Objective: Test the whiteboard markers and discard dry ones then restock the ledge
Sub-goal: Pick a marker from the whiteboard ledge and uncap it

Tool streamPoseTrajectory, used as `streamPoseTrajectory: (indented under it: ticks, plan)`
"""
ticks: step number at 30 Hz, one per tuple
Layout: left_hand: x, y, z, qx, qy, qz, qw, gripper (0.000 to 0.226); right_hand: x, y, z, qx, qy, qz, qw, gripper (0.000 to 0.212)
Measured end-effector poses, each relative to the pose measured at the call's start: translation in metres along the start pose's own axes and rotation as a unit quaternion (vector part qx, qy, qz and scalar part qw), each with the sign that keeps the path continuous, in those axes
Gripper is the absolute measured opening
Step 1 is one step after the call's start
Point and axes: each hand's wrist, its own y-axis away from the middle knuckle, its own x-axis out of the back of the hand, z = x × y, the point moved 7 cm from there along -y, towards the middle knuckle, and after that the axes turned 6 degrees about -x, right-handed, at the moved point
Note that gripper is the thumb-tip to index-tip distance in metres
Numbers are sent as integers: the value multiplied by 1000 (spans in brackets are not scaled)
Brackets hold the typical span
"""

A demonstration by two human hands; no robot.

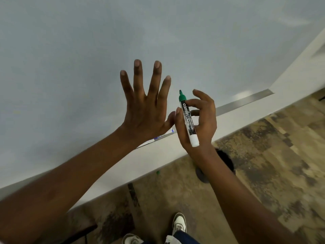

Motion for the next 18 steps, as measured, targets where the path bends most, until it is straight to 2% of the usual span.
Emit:
streamPoseTrajectory:
  ticks: [3,7,10,15,18]
  plan:
    - [-14,3,17,-16,-20,-18,1000,76,2,5,17,5,28,-10,1000,22]
    - [-34,9,41,-23,-53,-42,997,77,8,8,41,-41,46,-34,998,23]
    - [-56,17,61,-10,-52,-65,997,76,17,9,60,8,56,-53,997,18]
    - [-96,34,105,8,-42,-97,994,78,30,23,139,-51,79,-133,987,37]
    - [-124,50,136,3,-44,-107,993,73,41,34,166,58,88,-132,986,35]
